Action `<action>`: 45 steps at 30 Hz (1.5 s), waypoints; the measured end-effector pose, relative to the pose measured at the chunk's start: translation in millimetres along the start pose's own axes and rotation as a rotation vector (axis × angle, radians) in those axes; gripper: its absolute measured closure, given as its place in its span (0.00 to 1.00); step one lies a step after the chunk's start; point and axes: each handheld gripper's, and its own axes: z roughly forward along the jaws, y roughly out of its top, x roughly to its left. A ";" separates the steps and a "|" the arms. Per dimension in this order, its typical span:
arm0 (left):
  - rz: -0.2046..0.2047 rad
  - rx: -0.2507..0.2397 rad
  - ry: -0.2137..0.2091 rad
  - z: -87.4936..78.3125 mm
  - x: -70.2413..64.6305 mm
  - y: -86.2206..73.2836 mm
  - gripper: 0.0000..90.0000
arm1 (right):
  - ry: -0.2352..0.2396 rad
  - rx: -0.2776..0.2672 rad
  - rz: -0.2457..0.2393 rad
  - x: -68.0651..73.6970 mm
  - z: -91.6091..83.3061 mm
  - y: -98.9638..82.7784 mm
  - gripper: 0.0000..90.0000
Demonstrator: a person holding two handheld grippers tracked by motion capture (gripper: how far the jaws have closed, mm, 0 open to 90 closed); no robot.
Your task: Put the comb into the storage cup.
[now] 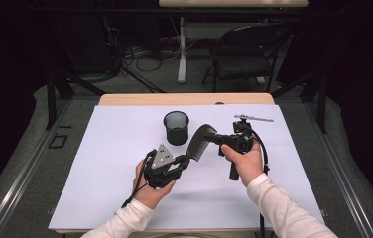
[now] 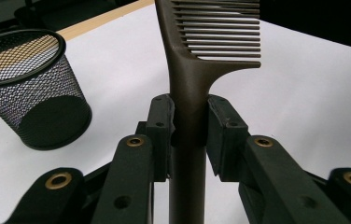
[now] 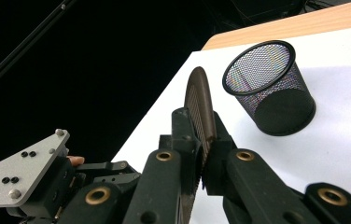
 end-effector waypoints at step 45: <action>-0.006 -0.024 0.003 -1.2 2.1 0.1 0.78 | 0.024 -0.026 -0.011 4.1 -1.1 -1.1 0.97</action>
